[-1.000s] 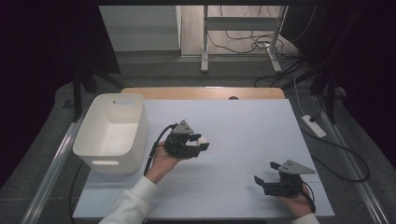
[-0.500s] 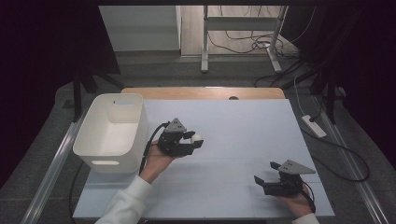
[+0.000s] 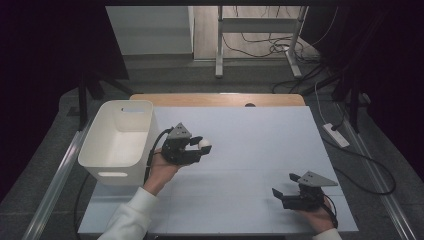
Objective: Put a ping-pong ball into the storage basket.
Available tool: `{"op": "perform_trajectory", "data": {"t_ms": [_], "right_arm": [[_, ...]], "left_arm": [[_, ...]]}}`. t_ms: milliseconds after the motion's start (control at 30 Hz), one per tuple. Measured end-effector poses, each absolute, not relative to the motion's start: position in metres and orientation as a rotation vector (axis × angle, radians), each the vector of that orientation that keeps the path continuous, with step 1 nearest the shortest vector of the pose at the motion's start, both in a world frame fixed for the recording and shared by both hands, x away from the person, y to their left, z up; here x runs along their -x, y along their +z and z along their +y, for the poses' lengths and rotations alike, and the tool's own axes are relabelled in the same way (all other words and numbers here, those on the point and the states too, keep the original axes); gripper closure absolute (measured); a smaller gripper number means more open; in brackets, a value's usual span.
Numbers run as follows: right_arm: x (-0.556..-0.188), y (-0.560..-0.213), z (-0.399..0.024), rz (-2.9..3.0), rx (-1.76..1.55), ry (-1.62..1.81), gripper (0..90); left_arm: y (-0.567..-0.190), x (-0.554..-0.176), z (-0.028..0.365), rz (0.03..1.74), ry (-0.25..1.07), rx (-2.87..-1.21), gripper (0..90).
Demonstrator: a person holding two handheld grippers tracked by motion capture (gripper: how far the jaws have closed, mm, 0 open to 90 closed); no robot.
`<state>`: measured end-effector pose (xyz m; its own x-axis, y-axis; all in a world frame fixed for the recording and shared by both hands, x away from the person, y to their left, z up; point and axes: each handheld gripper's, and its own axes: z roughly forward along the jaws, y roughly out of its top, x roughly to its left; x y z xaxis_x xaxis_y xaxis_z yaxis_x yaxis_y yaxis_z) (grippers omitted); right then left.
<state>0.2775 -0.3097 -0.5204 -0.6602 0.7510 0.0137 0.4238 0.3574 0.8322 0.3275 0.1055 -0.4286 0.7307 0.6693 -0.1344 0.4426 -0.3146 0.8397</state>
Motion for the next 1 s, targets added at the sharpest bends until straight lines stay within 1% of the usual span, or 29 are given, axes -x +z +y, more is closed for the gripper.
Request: {"op": "perform_trajectory", "data": {"t_ms": [100, 1000], "right_arm": [[-0.278, -0.52, -0.31, 2.255, -1.03, 1.217, 12.0], [-0.278, -0.52, -0.31, 2.253, -1.032, 1.215, 12.1]], "left_arm": [[-0.427, -0.328, 0.108, 0.849, 0.29, -1.957, 50.3], [-0.406, -0.325, 0.137, 0.894, 0.384, -1.884, 50.3]]}}
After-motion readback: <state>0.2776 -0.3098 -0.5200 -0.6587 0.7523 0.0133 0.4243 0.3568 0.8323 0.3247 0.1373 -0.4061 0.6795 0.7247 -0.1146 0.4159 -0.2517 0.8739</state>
